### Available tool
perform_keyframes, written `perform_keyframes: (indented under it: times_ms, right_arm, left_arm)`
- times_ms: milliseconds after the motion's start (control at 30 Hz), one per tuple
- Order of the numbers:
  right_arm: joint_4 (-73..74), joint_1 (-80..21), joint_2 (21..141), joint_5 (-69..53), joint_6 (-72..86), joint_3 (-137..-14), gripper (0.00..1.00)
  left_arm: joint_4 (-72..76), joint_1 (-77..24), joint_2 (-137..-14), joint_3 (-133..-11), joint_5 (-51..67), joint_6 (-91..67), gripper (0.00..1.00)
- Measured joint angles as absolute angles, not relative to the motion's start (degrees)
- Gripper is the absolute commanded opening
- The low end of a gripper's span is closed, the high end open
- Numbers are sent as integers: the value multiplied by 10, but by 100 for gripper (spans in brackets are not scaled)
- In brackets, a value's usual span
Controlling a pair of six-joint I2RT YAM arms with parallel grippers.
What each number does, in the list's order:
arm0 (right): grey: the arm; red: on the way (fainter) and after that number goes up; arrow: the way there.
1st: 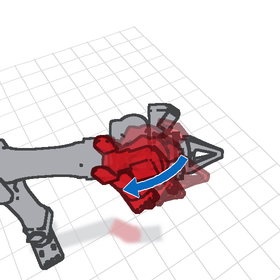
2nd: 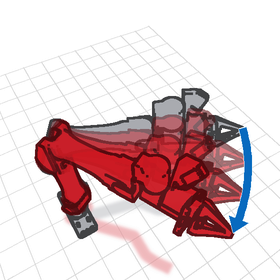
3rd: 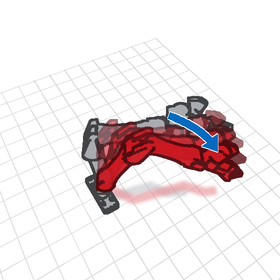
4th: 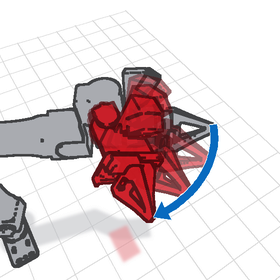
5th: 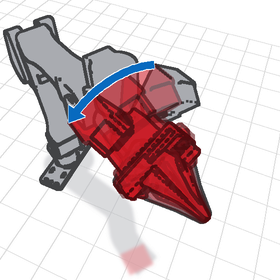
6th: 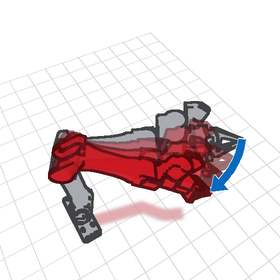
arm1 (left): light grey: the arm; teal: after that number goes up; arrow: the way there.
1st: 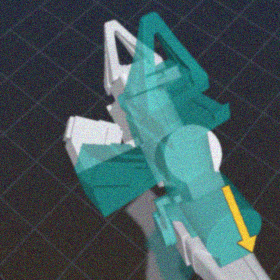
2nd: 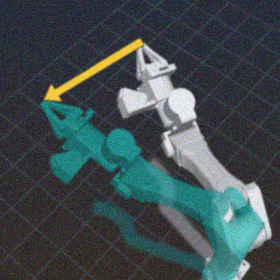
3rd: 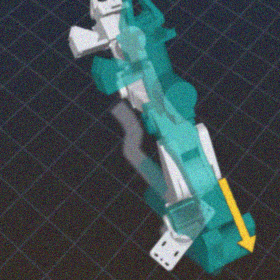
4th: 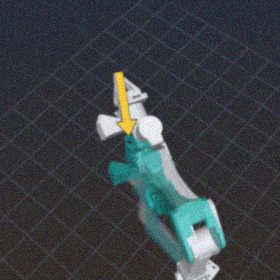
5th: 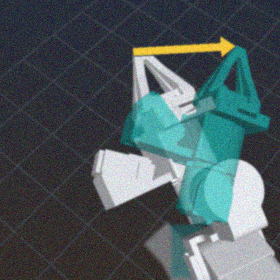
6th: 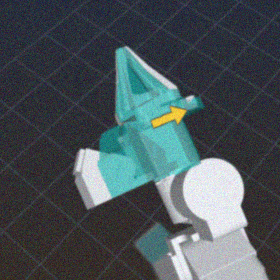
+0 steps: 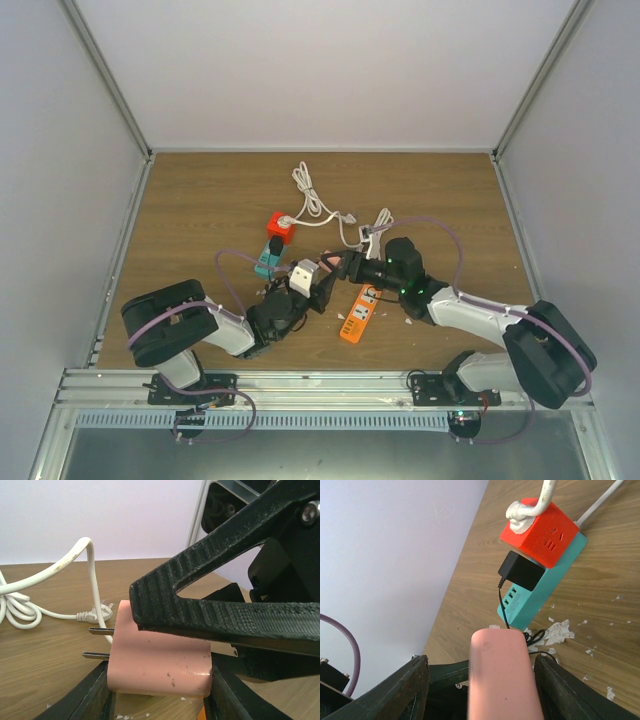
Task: Insert the plug
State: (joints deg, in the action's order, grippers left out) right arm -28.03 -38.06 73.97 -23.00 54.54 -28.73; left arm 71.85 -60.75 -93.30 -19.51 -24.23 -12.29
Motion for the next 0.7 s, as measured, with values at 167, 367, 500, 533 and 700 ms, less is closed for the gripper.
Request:
perform_keyframes:
  times_ms: [167,367,500,533,700]
  right_arm:
    - [-295,-390,748,-230,552,-287,59]
    - [-302,-404,750,-224,560,-287,51]
    - [-307,-404,750,-215,570,-287,48]
    - [-308,-404,750,-213,572,-287,48]
    - [-314,-405,750,-200,574,-284,40]
  left_arm:
    - [720,-608,-933,-197,-253,-123,29]
    - [722,-608,-933,-205,-273,-124,29]
    - [724,-608,-933,-207,-278,-124,29]
    - [725,-608,-933,-207,-279,-124,29]
    - [726,-608,-935,-207,-285,-127,29]
